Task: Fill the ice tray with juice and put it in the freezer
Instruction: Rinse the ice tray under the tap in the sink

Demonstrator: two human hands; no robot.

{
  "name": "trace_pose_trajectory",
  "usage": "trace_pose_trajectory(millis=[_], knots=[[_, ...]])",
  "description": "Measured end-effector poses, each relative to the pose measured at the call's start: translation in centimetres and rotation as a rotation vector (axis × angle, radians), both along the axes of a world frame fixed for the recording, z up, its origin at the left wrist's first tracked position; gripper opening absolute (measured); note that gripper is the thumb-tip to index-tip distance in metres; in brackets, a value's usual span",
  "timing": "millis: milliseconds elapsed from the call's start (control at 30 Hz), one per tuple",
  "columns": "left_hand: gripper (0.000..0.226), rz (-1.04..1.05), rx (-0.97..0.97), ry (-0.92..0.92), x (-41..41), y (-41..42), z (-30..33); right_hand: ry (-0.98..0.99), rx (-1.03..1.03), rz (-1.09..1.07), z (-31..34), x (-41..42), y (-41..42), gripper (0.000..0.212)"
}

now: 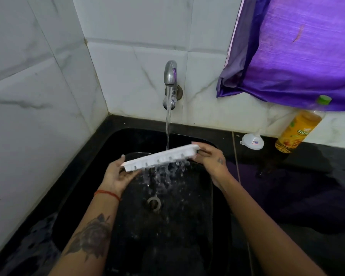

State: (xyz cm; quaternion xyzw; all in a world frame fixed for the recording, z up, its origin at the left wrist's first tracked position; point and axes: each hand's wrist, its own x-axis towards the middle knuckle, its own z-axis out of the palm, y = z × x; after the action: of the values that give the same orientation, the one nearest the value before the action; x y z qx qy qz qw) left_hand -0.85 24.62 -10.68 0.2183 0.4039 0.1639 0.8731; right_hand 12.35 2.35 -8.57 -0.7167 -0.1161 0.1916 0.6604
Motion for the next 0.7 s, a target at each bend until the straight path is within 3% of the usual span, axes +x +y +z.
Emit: trace_pose_trajectory(millis=[33, 133, 200, 267, 400, 567, 700], knots=[[0.026, -0.024, 0.030, 0.004, 0.4, -0.6, 0.0, 0.094, 0.039, -0.024, -0.6, -0.1, -0.8, 0.040], [0.021, -0.066, 0.128, -0.027, 1.7, -2.0, 0.5, 0.361, 0.250, -0.166, -1.5, -0.4, -3.1, 0.048], [0.030, -0.114, 0.180, -0.096, 2.4, -3.0, 0.9, 0.502, 0.405, -0.289, -1.7, -0.3, -4.5, 0.045], [0.039, -0.178, 0.254, -0.136, 2.9, -3.9, 1.3, 0.556, 0.366, -0.351, -1.9, -0.1, -5.5, 0.037], [0.045, -0.283, 0.408, -0.171, 3.3, -4.4, 1.7, 0.445, 0.113, -0.329, -2.2, 0.0, -5.7, 0.043], [0.047, -0.273, 0.481, -0.045, 2.6, -2.9, 1.1, 0.198, 0.095, -0.287, -0.2, 0.1, -4.6, 0.054], [0.044, -0.260, 0.413, 0.033, 1.8, -2.2, -0.4, -0.005, 0.096, -0.221, 2.6, -0.3, -2.7, 0.056]])
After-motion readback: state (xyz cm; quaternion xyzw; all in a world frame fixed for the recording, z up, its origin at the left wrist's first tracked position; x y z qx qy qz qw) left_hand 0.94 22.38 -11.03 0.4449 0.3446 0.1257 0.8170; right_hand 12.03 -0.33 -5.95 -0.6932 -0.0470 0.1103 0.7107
